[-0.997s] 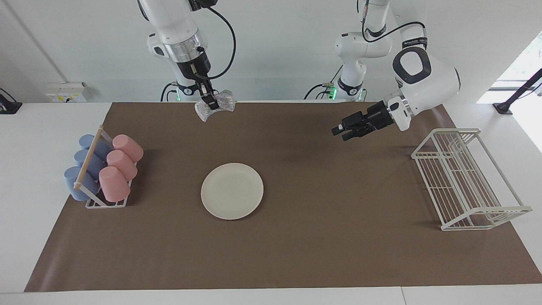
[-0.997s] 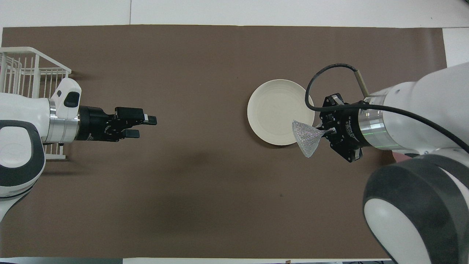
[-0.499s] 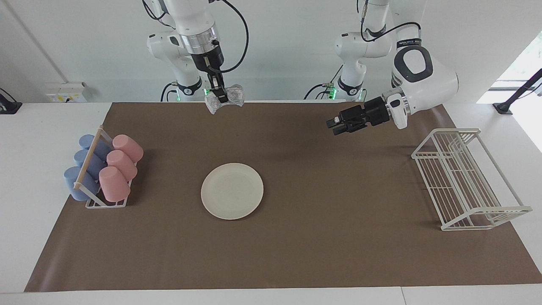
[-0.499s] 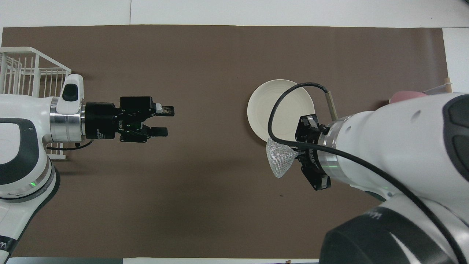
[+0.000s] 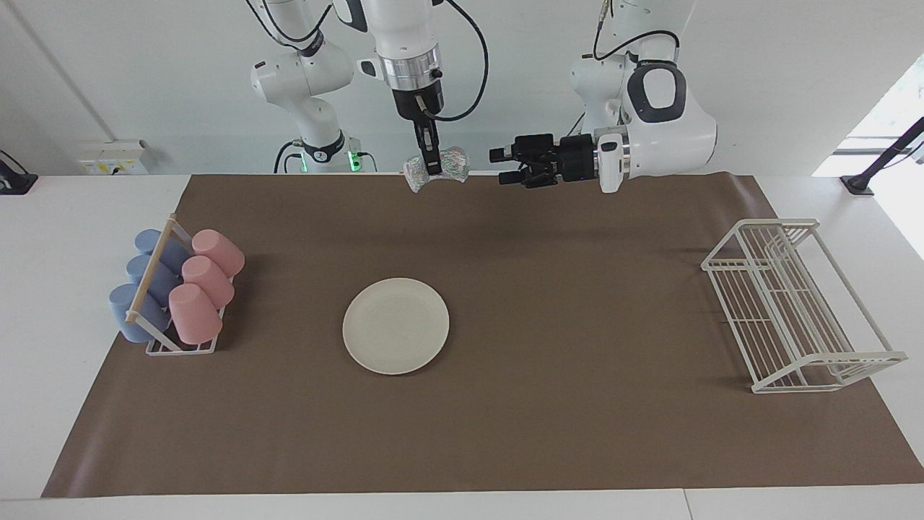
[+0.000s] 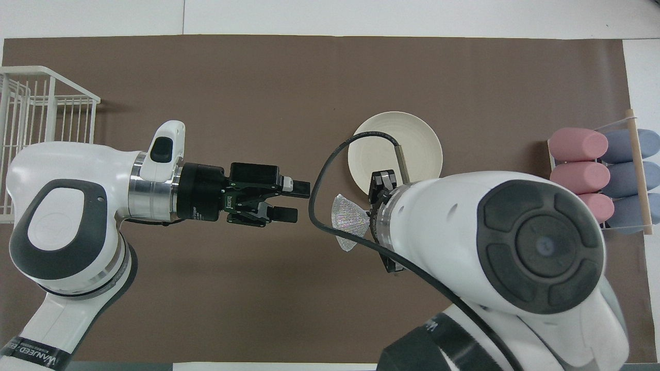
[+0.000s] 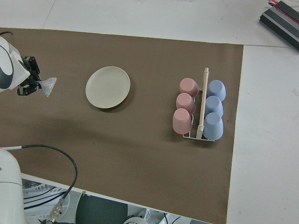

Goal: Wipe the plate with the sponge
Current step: 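Hand the sponge from the right gripper back to the left gripper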

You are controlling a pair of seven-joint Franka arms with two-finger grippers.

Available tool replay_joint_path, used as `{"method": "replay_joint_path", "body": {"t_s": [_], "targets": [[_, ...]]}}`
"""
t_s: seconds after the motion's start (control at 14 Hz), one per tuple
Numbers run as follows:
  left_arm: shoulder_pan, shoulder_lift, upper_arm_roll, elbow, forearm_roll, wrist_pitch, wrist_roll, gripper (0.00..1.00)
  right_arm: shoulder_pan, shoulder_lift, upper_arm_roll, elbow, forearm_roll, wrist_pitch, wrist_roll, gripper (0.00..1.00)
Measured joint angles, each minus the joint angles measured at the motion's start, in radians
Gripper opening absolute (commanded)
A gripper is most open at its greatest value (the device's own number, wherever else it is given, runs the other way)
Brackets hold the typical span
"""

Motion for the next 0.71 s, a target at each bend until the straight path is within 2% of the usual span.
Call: {"method": "replay_joint_path", "body": {"t_s": [0.28, 0.36, 0.43, 0.64, 0.71], "targets": [[-0.088, 0.0, 0.0, -0.001, -0.022, 0.107, 0.074, 0.98, 0.0, 0.0, 0.0, 0.0, -0.007, 0.0, 0.0, 0.0], [-0.108, 0.0, -0.001, -0.003, -0.024, 0.127, 0.076, 0.9, 0.0, 0.0, 0.0, 0.0, -0.007, 0.0, 0.0, 0.0], [-0.116, 0.0, -0.001, -0.004, -0.025, 0.133, 0.078, 0.79, 0.0, 0.0, 0.0, 0.0, -0.008, 0.0, 0.0, 0.0], [-0.119, 0.0, 0.002, -0.004, -0.026, 0.134, 0.08, 0.0, 0.0, 0.0, 0.0, 0.0, -0.009, 0.0, 0.0, 0.0], [-0.12, 0.0, 0.002, -0.006, -0.027, 0.134, 0.08, 0.0, 0.0, 0.0, 0.0, 0.0, -0.009, 0.0, 0.0, 0.0]]}}
